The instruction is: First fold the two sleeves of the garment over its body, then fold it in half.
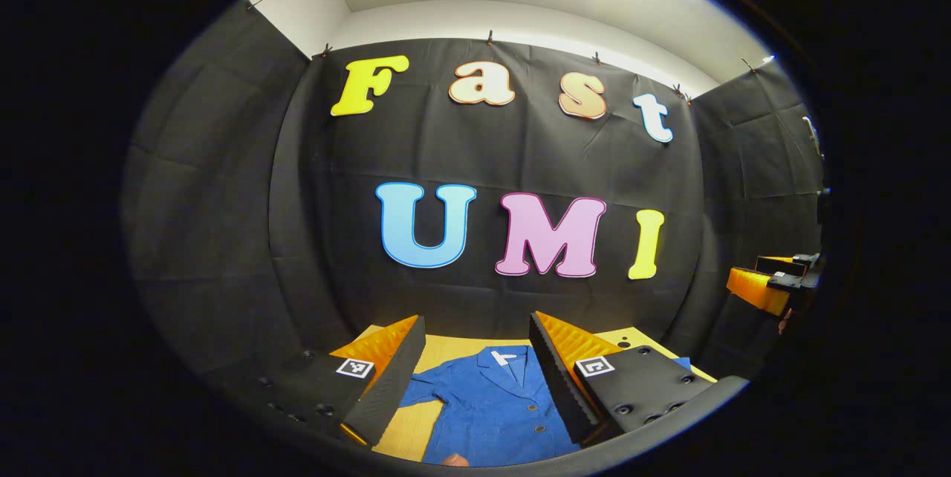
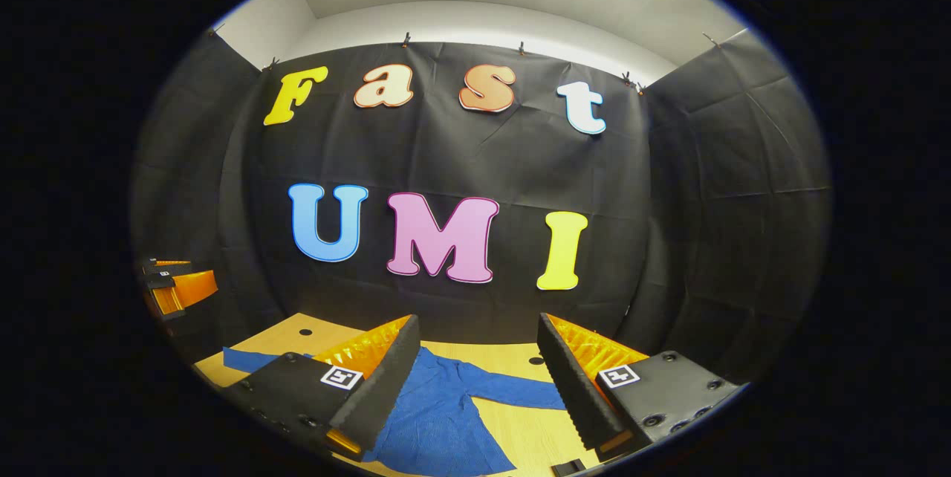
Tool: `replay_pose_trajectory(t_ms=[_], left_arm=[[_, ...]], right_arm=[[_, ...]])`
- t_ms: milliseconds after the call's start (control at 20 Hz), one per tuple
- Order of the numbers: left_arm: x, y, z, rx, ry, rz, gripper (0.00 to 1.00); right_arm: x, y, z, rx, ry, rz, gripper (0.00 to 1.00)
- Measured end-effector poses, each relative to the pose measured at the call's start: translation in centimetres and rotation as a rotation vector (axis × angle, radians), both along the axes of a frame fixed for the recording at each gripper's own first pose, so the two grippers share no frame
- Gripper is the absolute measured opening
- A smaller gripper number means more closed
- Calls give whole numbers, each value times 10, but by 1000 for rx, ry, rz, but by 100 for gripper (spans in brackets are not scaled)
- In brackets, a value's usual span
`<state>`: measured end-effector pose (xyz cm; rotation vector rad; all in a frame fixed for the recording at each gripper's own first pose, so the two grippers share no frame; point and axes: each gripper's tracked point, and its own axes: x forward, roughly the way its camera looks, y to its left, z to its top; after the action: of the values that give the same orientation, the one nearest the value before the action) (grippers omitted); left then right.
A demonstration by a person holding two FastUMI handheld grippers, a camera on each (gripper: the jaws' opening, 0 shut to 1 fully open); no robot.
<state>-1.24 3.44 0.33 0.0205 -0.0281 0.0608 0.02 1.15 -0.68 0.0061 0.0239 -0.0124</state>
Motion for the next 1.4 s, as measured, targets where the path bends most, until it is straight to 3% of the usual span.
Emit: replay_pose_trajectory(t_ms=[400, 450, 800, 1150, 1400], left_arm=[[3, 0, -2, 14, 14, 3, 81], [2, 2, -2, 10, 15, 7, 81], [0, -2, -2, 5, 10, 4, 80], [0, -4, 3, 0, 0, -5, 80], [1, -3, 6, 13, -12, -1, 81]], right_arm=[[3, 1, -2, 8, 7, -2, 99], [4, 0, -5, 9, 13, -2, 95], [7, -2, -1, 6, 10, 3, 96], [19, -27, 28, -53, -64, -37, 95], [24, -38, 24, -27, -62, -51, 99]])
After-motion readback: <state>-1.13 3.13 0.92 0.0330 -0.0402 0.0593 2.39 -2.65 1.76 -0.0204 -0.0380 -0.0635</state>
